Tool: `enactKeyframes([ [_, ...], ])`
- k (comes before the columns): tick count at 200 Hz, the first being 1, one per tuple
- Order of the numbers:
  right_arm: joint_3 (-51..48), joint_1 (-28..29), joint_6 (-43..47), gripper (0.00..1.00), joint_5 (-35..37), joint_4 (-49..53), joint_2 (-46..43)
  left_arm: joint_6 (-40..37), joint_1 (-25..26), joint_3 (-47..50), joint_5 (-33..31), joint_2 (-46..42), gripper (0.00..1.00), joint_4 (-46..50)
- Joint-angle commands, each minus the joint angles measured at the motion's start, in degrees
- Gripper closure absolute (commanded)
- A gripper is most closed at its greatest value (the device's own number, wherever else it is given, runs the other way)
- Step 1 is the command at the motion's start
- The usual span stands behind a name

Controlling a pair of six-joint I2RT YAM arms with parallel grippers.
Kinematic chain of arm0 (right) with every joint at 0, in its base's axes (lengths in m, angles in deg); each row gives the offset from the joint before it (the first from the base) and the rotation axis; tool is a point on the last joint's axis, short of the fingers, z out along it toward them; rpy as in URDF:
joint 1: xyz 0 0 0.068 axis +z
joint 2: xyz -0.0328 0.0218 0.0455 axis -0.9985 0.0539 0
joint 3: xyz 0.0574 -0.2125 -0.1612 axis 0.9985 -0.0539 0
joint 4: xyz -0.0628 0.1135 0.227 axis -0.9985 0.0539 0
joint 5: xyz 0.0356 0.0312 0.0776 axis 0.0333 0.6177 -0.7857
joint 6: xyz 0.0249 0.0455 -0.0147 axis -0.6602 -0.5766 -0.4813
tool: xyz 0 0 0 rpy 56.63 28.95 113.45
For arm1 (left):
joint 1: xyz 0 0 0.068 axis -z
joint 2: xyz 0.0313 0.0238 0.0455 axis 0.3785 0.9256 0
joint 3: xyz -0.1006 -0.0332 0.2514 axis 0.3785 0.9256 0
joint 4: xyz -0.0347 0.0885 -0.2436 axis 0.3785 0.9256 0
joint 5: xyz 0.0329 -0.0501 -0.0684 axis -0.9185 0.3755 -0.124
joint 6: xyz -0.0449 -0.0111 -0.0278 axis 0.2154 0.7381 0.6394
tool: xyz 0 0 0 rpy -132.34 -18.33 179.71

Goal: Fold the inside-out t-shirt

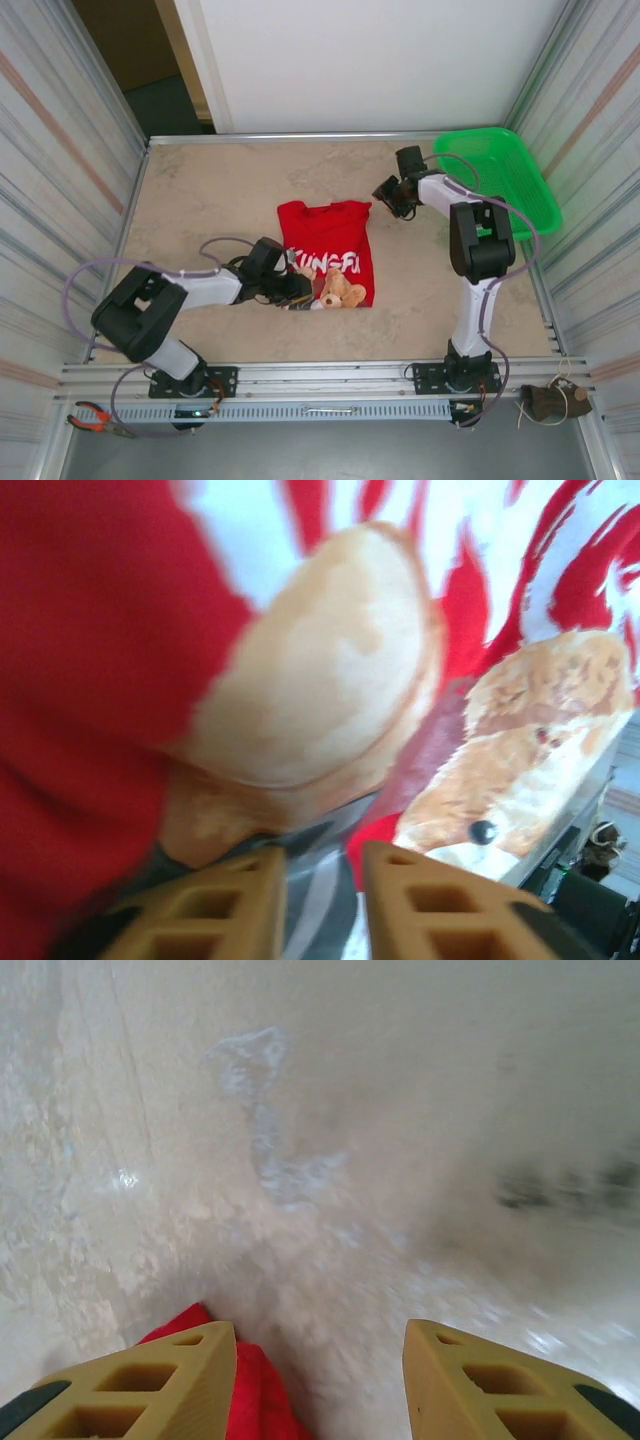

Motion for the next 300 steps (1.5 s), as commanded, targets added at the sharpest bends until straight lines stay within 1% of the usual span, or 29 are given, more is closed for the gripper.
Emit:
enactKeyframes([
  [1,-1.80,0.68,1.96,0.53,2.20,2.25,-10.70,-3.81,0.02,-8.59,-4.94,-6.69,0.44,17.95],
  [14,-4.67,1.35,2.77,0.53,1.31,3.35,-14.93,-6.94,-1.53,-15.56,-5.67,-7.71,0.38,22.88],
  [36,-12.32,3.96,3.25,0.54,0.90,3.19,-22.13,-12.45,-7.02,-25.65,-4.86,-4.21,0.37,27.18],
  [53,-18.38,7.13,1.83,0.55,0.80,2.27,-26.52,-18.13,-11.51,-33.76,-5.44,2.79,0.39,30.35],
  [65,-21.97,9.83,0.96,0.56,0.96,1.76,-28.83,-22.37,-13.58,-40.02,-6.97,8.90,0.41,32.89],
  [91,-28.41,15.92,-2.70,0.61,-0.68,-1.21,-30.91,-32.18,-14.37,-53.43,-12.57,21.10,0.44,39.15],
  [106,-30.72,19.17,-4.55,0.62,-0.19,-3.21,-30.66,-36.12,-14.31,-58.32,-15.44,25.97,0.45,40.88],
  [125,-32.64,22.08,-7.09,0.66,-0.27,-5.78,-28.80,-40.54,-13.92,-61.64,-19.89,29.49,0.45,40.98],
  [143,-33.23,24.16,-8.36,0.67,0.54,-6.50,-26.76,-43.35,-13.53,-63.20,-22.44,31.48,0.44,40.85],
  [163,-33.86,25.44,-9.30,0.68,1.57,-6.57,-25.26,-44.51,-13.05,-63.10,-22.50,32.20,0.44,39.55],
  [206,-34.88,25.62,-10.58,0.69,2.61,-6.09,-23.68,-46.48,-10.67,-61.29,-24.18,31.97,0.42,35.37],
  [236,-35.49,25.70,-11.32,0.70,3.31,-5.38,-23.49,-47.27,-10.18,-63.64,-25.70,33.86,0.41,35.78],
  [241,-35.60,25.71,-11.47,0.70,3.41,-5.32,-23.36,-47.40,-10.18,-64.14,-25.75,35.68,0.41,35.91],
  [257,-35.80,25.74,-11.69,0.70,3.60,-5.22,-23.20,-47.65,-10.18,-65.53,-26.30,37.42,0.42,36.34],
  [270,-35.89,25.81,-11.85,0.70,3.73,-5.05,-23.00,-47.81,-10.17,-66.38,-26.31,38.45,0.45,36.45],
  [280,-35.87,25.90,-11.96,0.70,3.85,-4.88,-22.85,-48.11,-10.09,-66.98,-26.25,39.23,0.50,36.40],
  [287,-35.85,26.00,-12.05,0.70,3.95,-4.77,-22.80,-48.36,-10.09,-67.53,-26.28,39.76,0.59,36.45],
  [291,-35.81,25.94,-12.12,0.70,4.04,-4.67,-22.65,-48.49,-10.09,-67.81,-26.40,40.04,0.61,36.53],
  [297,-35.80,25.91,-12.21,0.70,4.04,-4.55,-22.48,-48.58,-10.09,-68.28,-26.66,40.54,0.70,36.62],
  [300,-35.80,25.97,-12.27,0.70,4.12,-4.55,-22.40,-48.63,-10.09,-68.61,-26.80,40.81,0.77,36.74],
])
